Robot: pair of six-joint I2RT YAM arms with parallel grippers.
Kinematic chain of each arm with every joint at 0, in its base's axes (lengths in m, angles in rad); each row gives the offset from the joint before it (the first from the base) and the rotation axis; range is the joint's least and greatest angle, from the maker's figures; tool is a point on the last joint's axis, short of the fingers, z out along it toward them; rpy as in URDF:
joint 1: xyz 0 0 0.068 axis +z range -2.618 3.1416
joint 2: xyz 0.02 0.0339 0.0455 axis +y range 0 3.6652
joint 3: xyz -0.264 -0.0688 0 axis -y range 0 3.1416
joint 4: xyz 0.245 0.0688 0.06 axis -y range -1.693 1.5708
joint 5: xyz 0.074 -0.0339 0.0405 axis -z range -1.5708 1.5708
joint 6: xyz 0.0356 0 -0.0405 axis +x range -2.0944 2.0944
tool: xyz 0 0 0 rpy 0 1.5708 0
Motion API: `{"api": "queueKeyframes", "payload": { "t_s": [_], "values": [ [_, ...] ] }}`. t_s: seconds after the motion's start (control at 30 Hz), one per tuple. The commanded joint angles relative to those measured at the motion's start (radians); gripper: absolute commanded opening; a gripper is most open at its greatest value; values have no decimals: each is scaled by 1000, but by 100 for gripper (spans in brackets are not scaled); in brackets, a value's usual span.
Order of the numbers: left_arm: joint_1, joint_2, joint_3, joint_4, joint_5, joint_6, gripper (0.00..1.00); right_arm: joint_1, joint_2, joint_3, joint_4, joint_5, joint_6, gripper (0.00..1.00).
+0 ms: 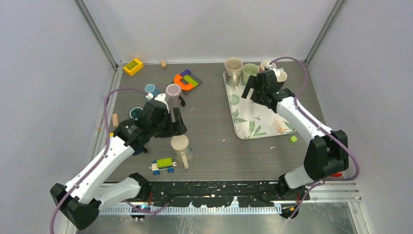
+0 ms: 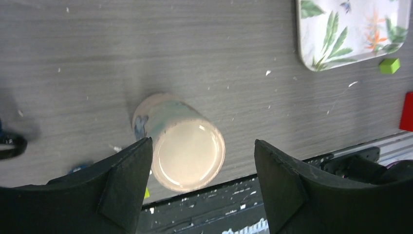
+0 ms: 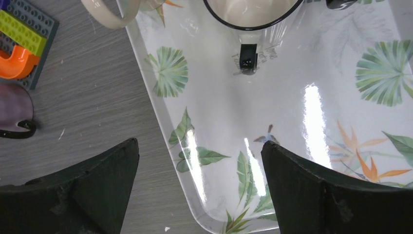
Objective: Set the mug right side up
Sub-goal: Place the cup on the tray, then turn over the cup at the center of the board.
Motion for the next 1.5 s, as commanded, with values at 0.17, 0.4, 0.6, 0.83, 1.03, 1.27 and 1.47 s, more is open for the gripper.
{"api": "queueKeyframes", "payload": {
  "t_s": [0.17,0.4,0.6,0.83,1.03,1.27,1.47],
  "values": [
    [-198,-76,-15,-214,-320,-198,79,25,-62,-10,12,-57,1,100],
    [-318,-81,-22,-286,-402,-308,80,32,-62,-17,21,-82,1,100],
    [-396,-61,-30,-304,-418,-360,82,35,-66,-20,25,-81,0,100],
    [-436,-57,-44,-319,-394,-373,83,37,-65,-19,23,-87,-2,100],
    [-455,-73,-60,-300,-367,-369,84,39,-57,-20,25,-92,-2,100],
    [-464,-61,-91,-281,-325,-362,84,39,-52,-25,24,-92,-4,100],
    [-468,-24,-119,-219,-304,-371,84,39,-45,-25,32,-99,-4,100]
  ]
}}
